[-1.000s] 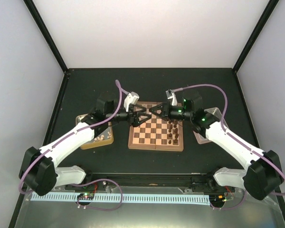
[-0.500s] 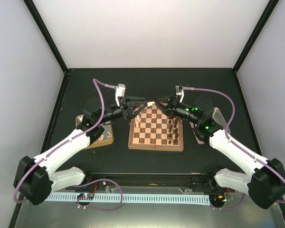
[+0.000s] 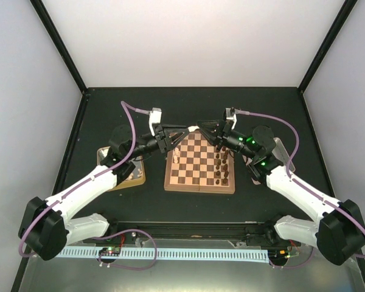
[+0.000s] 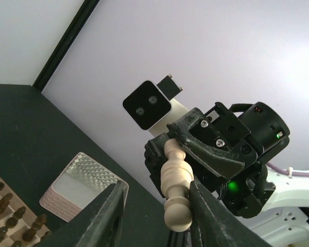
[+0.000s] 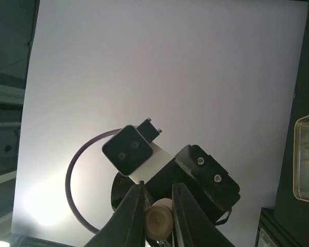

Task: Set up the chess pieces on the board
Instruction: Pick up the chess piece from the storage box.

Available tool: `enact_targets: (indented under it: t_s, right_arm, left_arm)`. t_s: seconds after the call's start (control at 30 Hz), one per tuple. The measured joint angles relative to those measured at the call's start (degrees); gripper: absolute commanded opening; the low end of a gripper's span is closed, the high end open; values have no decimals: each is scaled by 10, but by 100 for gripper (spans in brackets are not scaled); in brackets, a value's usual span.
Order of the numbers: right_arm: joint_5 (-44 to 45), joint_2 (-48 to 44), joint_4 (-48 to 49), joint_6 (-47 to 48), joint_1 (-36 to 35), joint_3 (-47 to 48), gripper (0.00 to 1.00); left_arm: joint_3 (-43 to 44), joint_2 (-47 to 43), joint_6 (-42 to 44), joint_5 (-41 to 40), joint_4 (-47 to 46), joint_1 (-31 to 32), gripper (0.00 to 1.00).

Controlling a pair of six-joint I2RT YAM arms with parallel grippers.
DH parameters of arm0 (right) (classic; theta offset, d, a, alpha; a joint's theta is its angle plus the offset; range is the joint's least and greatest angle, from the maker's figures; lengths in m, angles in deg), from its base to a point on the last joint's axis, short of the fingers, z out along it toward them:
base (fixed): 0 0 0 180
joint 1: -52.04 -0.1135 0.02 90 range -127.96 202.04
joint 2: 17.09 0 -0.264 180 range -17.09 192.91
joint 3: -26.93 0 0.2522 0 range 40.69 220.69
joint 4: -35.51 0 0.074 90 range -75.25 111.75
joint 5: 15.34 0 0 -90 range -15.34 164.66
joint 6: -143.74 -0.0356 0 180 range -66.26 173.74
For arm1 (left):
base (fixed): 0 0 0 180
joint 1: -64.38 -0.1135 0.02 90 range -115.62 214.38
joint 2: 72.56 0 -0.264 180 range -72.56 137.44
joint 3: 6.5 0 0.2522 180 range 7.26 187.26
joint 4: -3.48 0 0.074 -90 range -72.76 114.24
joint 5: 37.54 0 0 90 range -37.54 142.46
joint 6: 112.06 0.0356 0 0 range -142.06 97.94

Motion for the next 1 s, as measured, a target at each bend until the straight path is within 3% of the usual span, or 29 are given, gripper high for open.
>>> enact_targets:
  t_s: [0.07,0.27,0.43,0.6,0.8,1.0]
  right_arm:
    - [1,0,3,-2,0,-1,10]
    - [2,7,4,-2,0,-3,10]
    - [3,8,0,3,0,-3,10]
    - [11,7,-22,30,1,-3,10]
    - [73,-32,-202,176,13,10,11]
    - [229,-101,-405,346,17,36,12]
  left_arm:
    - [-1,0,1,-2,0,2,22]
    - [-2,0,9,-9,3,4,18]
    - [-2,0,12,-15,6,4,3]
    - [-2,-1,24,-25,29,5,1]
    - [29,0,94,-85,195,6,2]
    - [127,78,177,-188,409,24,2]
